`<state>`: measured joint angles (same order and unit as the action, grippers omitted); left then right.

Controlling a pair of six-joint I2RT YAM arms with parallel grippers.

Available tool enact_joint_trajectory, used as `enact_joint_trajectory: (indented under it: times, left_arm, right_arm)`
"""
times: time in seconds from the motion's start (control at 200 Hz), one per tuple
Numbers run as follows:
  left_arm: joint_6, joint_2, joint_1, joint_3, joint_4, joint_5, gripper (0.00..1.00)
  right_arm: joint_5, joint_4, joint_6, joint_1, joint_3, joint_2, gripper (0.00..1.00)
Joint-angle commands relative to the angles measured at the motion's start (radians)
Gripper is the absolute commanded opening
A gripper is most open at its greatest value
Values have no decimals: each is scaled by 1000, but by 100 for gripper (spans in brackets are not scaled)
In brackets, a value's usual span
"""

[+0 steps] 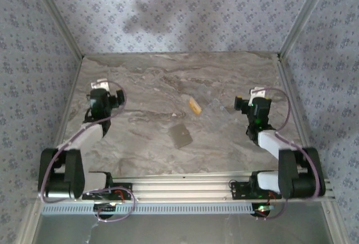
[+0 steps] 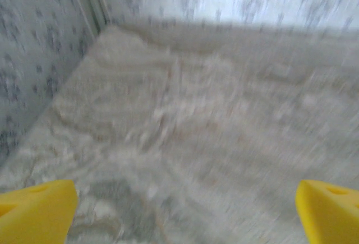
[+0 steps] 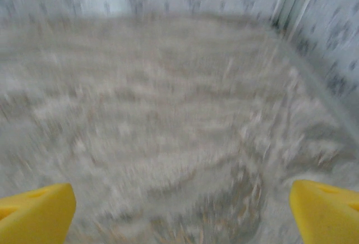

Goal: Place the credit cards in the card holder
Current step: Open the button on the card holder.

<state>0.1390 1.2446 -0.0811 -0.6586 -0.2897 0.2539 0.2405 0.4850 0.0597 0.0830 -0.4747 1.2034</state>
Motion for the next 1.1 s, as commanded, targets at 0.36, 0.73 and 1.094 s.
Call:
enact_joint_trajectory:
  times: [0.36, 0.73, 1.094]
  left_arm:
    - [422, -149, -121, 14, 330, -329, 90]
    - [561, -54, -338, 31, 267, -616, 48]
    - [637, 255, -453, -65, 125, -793, 26]
  right_arm:
    - [-287, -605, 443, -8, -187, -285, 100]
    - [85, -805, 384, 538, -340, -95, 100]
    - [-11, -755, 369, 750, -437, 225, 63]
